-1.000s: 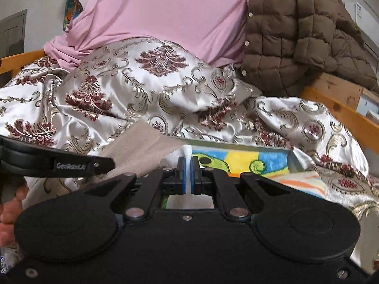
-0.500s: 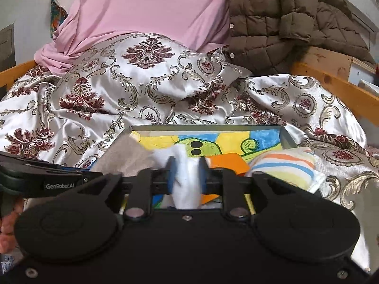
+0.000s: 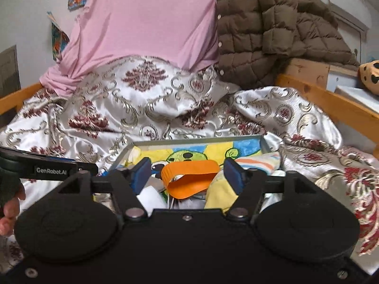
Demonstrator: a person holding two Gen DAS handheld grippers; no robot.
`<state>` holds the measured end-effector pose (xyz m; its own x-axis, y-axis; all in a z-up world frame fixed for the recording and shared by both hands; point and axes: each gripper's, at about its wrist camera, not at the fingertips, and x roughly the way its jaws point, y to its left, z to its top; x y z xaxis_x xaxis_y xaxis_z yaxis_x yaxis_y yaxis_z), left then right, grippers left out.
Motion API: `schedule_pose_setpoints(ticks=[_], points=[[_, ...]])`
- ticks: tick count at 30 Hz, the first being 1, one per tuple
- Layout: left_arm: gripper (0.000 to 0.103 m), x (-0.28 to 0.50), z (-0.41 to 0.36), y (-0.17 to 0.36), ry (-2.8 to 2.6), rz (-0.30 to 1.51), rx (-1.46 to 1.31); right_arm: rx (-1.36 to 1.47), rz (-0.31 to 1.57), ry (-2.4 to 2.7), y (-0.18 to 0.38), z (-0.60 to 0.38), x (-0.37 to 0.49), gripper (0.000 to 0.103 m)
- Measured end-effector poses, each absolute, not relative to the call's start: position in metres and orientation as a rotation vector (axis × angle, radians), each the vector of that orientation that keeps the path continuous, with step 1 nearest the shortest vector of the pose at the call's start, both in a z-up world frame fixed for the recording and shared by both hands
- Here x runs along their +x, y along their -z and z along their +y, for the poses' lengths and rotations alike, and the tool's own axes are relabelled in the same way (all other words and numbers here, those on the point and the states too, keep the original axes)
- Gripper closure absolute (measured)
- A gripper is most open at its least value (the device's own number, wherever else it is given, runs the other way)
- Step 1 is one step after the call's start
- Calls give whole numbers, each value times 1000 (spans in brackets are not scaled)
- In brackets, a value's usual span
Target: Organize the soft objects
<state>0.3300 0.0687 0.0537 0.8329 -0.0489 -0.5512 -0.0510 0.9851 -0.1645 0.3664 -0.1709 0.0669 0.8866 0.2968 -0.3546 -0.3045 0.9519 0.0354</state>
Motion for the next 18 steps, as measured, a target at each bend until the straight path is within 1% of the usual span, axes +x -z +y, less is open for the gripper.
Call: schedule_pose_setpoints(ticks=[1,3,5,6,10,11,12,14,16,18], points=[[47,323,68,-59,-1,574,-176,-15,354,-314,-71,-175,359,37],[43,307,64,-71,-3,544,-173,-4,332,-316,-79,-183,345,27],[38,289,61,-82,-7,505,-175,6,304,-319,-87,-191,329,20],[37,279,59,-88,-8,485,-177,9,289,-320,-91,-195,321,16],[27,241,54,-106,-16,413,-180,6,220,-331,-108,-206,287,7],[25,232,52,-110,-18,398,-177,6,203,-336,-112,-209,278,3],[24,222,50,-114,-20,384,-175,7,184,-340,-116,-211,268,1],[14,204,47,-119,-25,360,-178,13,154,-352,-122,-217,250,1],[7,187,45,-122,-23,340,-190,31,134,-362,-126,-223,231,1],[5,170,42,-123,-16,327,-197,64,125,-369,-128,-229,214,1]])
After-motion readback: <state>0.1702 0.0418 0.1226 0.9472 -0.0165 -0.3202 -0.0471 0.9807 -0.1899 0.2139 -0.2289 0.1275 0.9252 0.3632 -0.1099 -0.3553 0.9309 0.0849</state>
